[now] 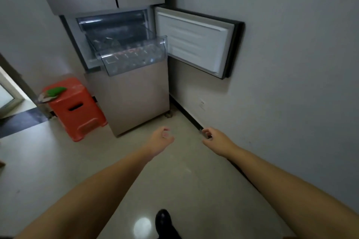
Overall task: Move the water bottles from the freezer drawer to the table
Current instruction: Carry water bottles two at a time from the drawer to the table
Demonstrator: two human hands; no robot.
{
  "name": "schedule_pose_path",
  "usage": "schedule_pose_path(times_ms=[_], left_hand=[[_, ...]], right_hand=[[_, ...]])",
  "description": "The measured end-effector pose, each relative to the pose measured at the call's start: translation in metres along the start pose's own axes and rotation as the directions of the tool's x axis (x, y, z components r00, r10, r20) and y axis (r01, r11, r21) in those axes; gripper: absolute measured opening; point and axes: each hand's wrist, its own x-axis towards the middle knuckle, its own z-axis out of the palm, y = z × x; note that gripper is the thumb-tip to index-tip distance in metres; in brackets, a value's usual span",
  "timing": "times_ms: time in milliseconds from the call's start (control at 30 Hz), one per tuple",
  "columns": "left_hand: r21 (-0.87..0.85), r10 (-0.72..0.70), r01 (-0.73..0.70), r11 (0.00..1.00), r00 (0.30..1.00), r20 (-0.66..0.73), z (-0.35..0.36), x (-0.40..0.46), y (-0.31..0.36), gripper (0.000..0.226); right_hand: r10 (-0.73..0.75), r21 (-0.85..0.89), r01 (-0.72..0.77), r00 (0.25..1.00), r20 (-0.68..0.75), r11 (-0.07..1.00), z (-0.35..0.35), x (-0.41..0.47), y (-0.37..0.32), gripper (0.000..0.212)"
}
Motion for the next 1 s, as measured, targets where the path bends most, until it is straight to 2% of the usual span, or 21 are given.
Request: schedule_pose_path(times_ms=[233, 567, 733, 900, 1000], left_hand=[[0.042, 0.031, -0.03, 0.999, 0.999, -0.02, -0.073, 0.123, 0.032, 0.044], [-0.025, -0.037, 0.035, 0.999, 0.995, -0.092, -0.137, 0.241, 0.032, 0.045], [-0.018, -0.066, 0.063, 0.998, 0.979, -0.193, -0.166, 0.31, 0.038, 0.043], [-0.054, -0.109, 0.097, 0.994, 0.938, -0.328, -0.21, 0.385, 0.061, 0.044], [-0.096, -0.092, 0.06, 0.994, 0.922, -0.377, -0.234, 0.425, 0.083, 0.041]], right_hand=[[-0.027, 0.026, 0.029, 0.999, -0.042, 0.999, -0.029, 0.128, -0.064, 0.043], [-0.132, 0.012, 0.132, 0.991, 0.024, 0.991, -0.044, 0.275, -0.127, 0.041], [-0.181, 0.027, 0.179, 0.976, 0.123, 0.983, -0.051, 0.369, -0.155, 0.044], [-0.318, 0.056, 0.313, 0.931, 0.18, 0.948, -0.077, 0.462, -0.197, 0.042], [-0.386, 0.083, 0.377, 0.904, 0.183, 0.923, -0.103, 0.517, -0.226, 0.04]])
